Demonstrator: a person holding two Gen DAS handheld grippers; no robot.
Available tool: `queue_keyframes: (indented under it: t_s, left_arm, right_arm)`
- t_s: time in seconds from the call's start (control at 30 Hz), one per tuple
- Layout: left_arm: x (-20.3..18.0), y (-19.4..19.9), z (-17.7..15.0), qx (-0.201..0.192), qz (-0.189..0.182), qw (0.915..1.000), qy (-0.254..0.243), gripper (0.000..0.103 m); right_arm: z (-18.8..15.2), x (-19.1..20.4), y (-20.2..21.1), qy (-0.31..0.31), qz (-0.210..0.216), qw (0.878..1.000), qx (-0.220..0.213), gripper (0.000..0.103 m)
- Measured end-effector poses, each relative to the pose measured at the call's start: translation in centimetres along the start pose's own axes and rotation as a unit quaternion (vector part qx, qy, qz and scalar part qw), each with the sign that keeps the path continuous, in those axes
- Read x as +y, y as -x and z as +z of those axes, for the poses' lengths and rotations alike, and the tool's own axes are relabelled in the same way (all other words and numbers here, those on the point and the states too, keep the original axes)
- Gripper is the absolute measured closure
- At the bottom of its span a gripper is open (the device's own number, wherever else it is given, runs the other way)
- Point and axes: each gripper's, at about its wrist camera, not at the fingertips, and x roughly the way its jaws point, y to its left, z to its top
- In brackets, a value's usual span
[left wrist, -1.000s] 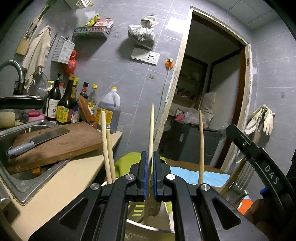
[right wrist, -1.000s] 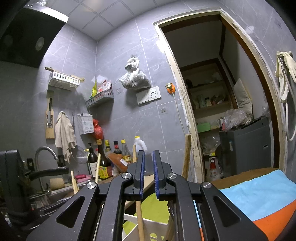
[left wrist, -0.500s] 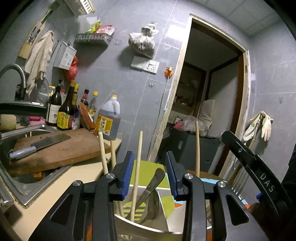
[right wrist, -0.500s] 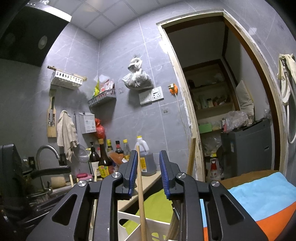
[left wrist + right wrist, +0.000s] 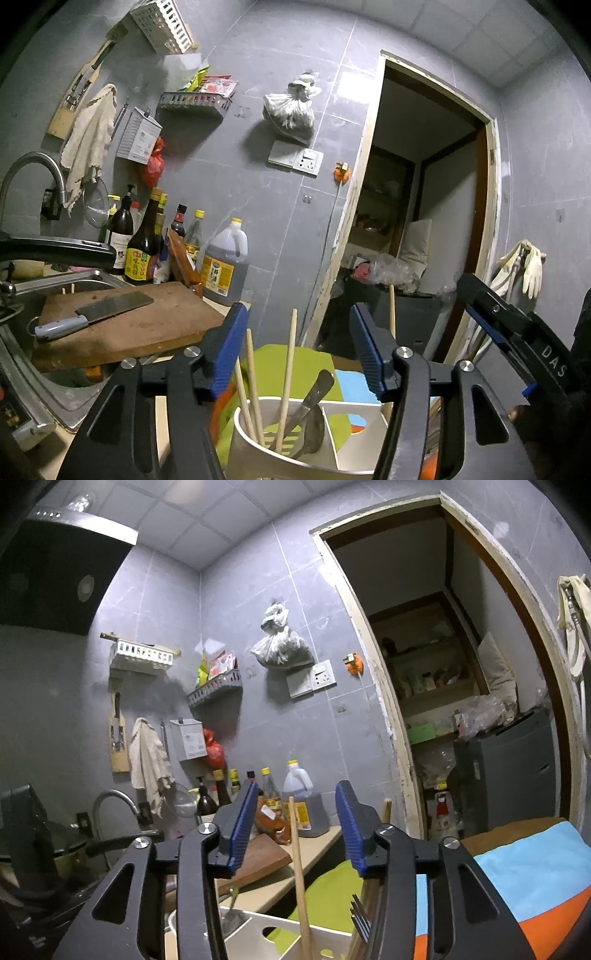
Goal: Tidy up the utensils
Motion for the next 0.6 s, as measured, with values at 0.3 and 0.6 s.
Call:
queue_keyframes:
  t_s: [0.3,0.6]
  left_arm:
    - [-1.2,0.8,0.7,0.019,-0.009,0.9997,-0.01,0.03]
    - [-2.5,1.8,1.3,0.045,-0.022,0.9987,-0.006,0.016]
  right_arm:
    - [1.6,-0.7,2.3,0.008,-0.018,1.0,0.008,0.051]
    - [2.9,-0.8,5.6,0.022,-0.032,0.999,0.012,0.034]
